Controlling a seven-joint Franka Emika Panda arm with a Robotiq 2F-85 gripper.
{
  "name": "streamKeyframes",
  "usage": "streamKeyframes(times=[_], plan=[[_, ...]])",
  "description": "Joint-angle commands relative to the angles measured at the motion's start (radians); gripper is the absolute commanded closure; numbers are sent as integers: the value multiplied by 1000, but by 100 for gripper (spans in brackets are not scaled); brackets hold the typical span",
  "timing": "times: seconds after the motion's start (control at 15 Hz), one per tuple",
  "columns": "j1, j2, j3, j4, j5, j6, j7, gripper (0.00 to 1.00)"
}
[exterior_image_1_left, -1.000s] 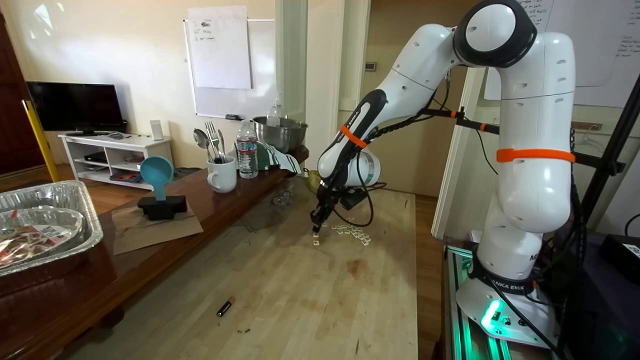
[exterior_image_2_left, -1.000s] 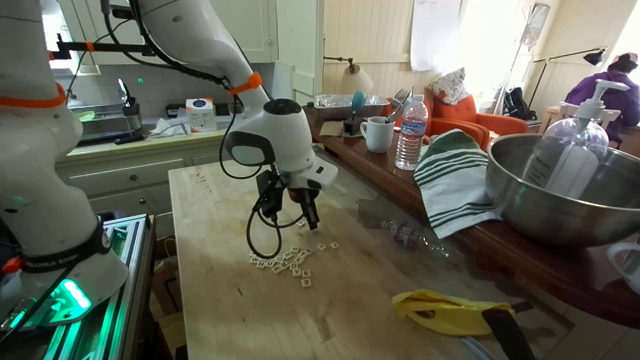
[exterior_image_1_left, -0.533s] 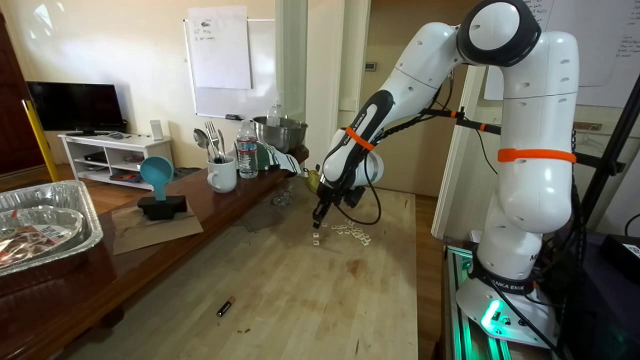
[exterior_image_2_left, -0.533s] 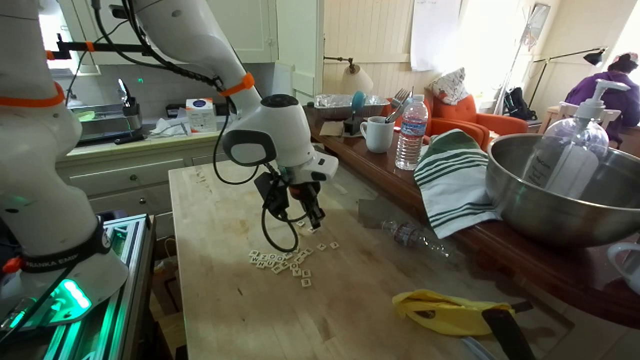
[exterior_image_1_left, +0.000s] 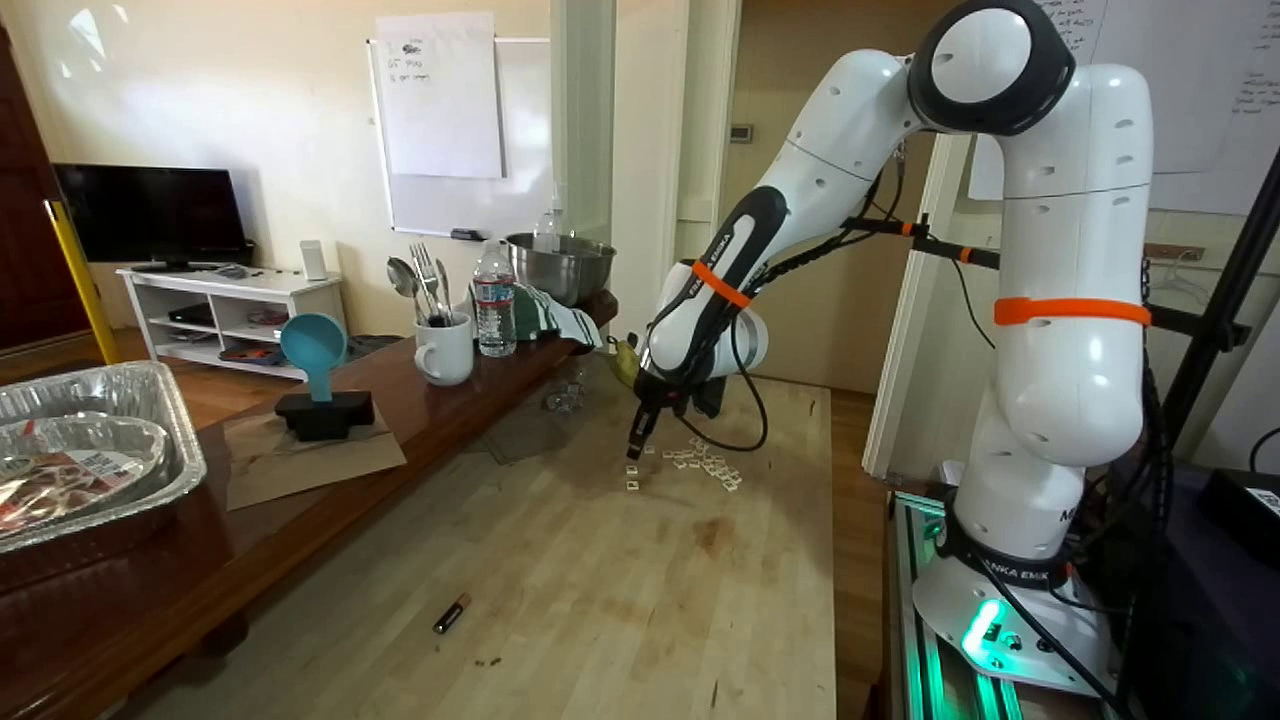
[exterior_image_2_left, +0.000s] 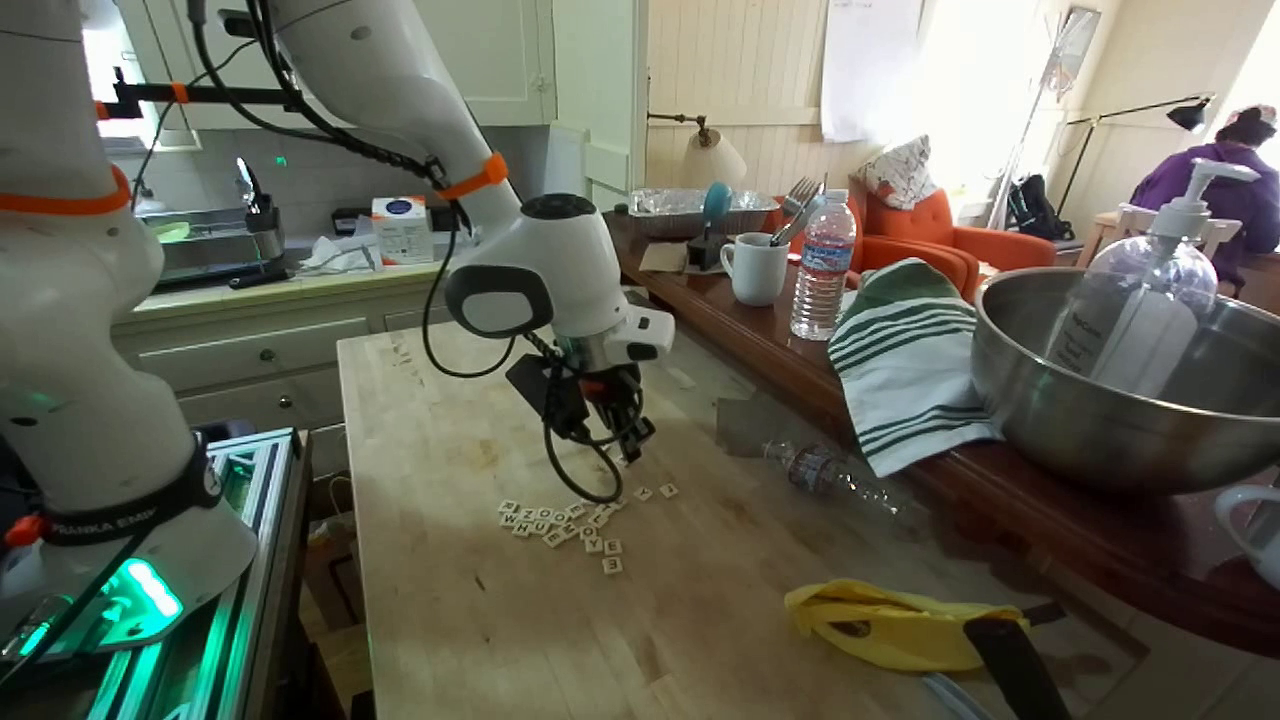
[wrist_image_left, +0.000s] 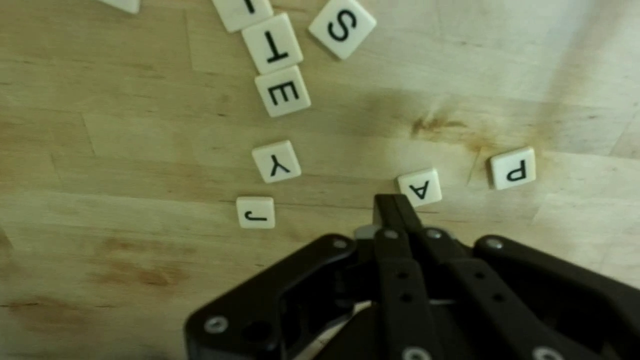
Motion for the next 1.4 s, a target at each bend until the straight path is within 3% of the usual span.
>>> streamKeyframes(times=[0.0,0.47,0.73,0.93,1.33], plan=[[3,-35,-6,-49,-35,-2,-40,100],[31,-119,-47,-158,-110,16,-5,100],[45,-147,-134,-201,-277,33,114,100],[15,-142,-151,-200,-405,47,224,100],[24,-119,-163,-197,-407,115,266,100]])
